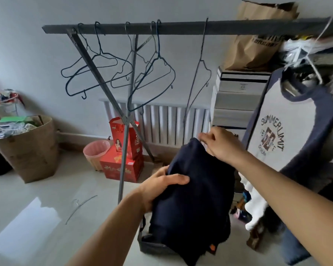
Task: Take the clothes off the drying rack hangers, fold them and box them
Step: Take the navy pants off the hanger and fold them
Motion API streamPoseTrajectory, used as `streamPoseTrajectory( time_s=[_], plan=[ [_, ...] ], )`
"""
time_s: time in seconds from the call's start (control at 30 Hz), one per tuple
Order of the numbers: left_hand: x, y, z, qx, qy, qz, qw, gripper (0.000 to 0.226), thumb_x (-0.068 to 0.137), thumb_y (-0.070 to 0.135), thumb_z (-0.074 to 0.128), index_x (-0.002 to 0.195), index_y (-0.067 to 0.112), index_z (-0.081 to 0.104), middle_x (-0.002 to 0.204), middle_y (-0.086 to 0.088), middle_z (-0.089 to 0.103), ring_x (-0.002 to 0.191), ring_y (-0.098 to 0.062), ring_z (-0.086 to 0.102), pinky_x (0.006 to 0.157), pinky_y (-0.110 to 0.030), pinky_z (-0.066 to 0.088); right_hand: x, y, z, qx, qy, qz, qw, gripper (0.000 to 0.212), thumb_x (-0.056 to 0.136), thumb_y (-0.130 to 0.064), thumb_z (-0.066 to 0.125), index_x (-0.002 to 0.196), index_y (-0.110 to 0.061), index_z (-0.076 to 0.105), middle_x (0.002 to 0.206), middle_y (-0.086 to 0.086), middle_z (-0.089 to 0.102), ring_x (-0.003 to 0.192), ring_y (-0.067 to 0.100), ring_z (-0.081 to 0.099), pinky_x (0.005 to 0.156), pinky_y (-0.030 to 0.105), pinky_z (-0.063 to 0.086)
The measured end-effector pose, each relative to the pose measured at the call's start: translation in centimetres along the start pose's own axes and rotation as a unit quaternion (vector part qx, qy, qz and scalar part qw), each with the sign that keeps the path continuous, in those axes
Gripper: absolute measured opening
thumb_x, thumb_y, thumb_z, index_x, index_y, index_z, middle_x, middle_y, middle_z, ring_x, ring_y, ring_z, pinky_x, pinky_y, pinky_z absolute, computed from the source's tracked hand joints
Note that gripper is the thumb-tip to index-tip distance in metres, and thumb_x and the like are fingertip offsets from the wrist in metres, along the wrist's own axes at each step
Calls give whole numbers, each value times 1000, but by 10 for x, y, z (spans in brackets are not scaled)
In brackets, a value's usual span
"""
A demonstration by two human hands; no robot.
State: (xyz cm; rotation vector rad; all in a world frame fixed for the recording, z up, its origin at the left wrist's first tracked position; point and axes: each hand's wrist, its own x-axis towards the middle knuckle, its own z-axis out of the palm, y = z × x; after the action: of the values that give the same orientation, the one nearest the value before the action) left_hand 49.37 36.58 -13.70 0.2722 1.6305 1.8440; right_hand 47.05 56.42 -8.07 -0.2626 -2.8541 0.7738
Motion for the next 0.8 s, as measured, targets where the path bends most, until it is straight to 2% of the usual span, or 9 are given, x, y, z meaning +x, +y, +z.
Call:
streamPoseTrajectory(
  time_s=[0.07, 0.17, 0.23, 0.33, 0.5, 0.57, 0.63, 0.7, 0.8],
  plan=[
    [0, -17, -20, -64, 32, -25, 997, 40, 76, 10, 75, 114, 14, 64, 101, -11, 75, 87, -24, 73, 74, -35, 60, 8, 2, 13, 58, 9, 36, 998, 60, 97, -57, 36, 106, -3, 60, 87, 12, 62, 74, 23, 52, 70, 37, 40],
    [2, -34, -51, -144, 68, -52, 986, 65, 64, 21, 82, 124, 10, 61, 116, -19, 69, 107, -34, 66, 94, -46, 54, 12, 14, 49, 230, -124, 203, 944, 96, 82, -82, 27, 140, -7, 44, 110, 15, 61, 96, 26, 58, 80, 40, 41],
    [2, -42, -69, -191, 73, -56, 977, 63, 63, 24, 84, 120, 5, 66, 118, -22, 67, 110, -37, 64, 102, -49, 47, 5, 25, 85, 331, -253, 292, 861, 116, 64, -96, 26, 134, -8, 54, 123, 14, 61, 108, 29, 58, 91, 44, 46],
    [4, -51, -91, -240, 77, -51, 966, 24, 78, 19, 74, 97, 4, 77, 100, -19, 72, 90, -32, 70, 90, -42, 52, -18, 27, 130, 465, -294, 322, 770, 92, 77, -84, 27, 91, -9, 78, 85, 9, 75, 72, 19, 71, 66, 33, 54],
    [8, -60, -120, -225, 118, -77, 964, 27, 85, 24, 66, 104, 6, 73, 100, -18, 73, 92, -32, 70, 90, -45, 53, -19, 7, 177, 633, -300, 291, 651, 94, 72, -89, 38, 121, -14, 68, 126, 18, 64, 119, 39, 58, 107, 54, 38],
    [15, -69, -134, -182, 170, -81, 965, 40, 82, 23, 73, 119, 12, 64, 108, -17, 72, 103, -35, 68, 92, -50, 54, -9, -7, 180, 639, -297, 271, 656, 79, 83, -74, 44, 125, -10, 65, 127, 20, 63, 121, 38, 58, 109, 53, 38],
    [20, -76, -143, -168, 183, -70, 966, 43, 82, 17, 73, 123, 15, 61, 109, -15, 72, 103, -35, 68, 85, -48, 57, 2, -15, 191, 589, -293, 233, 716, 44, 89, -35, 65, 122, -7, 60, 120, 20, 67, 112, 36, 63, 101, 52, 46],
    [25, -82, -148, -189, 180, -56, 964, 41, 84, 17, 71, 123, 18, 60, 111, -14, 72, 104, -34, 68, 83, -45, 58, 13, -14, 206, 529, -243, 245, 775, 45, 80, -5, 74, 120, -4, 53, 112, 20, 69, 100, 35, 69, 86, 48, 56],
    [34, -99, -152, -226, 181, -38, 956, 42, 86, 26, 70, 126, 18, 59, 116, -13, 70, 108, -31, 67, 89, -43, 56, 26, -14, 229, 533, -182, 253, 787, 43, 81, 6, 67, 121, -4, 52, 110, 21, 67, 92, 34, 68, 67, 38, 58]
  ],
)
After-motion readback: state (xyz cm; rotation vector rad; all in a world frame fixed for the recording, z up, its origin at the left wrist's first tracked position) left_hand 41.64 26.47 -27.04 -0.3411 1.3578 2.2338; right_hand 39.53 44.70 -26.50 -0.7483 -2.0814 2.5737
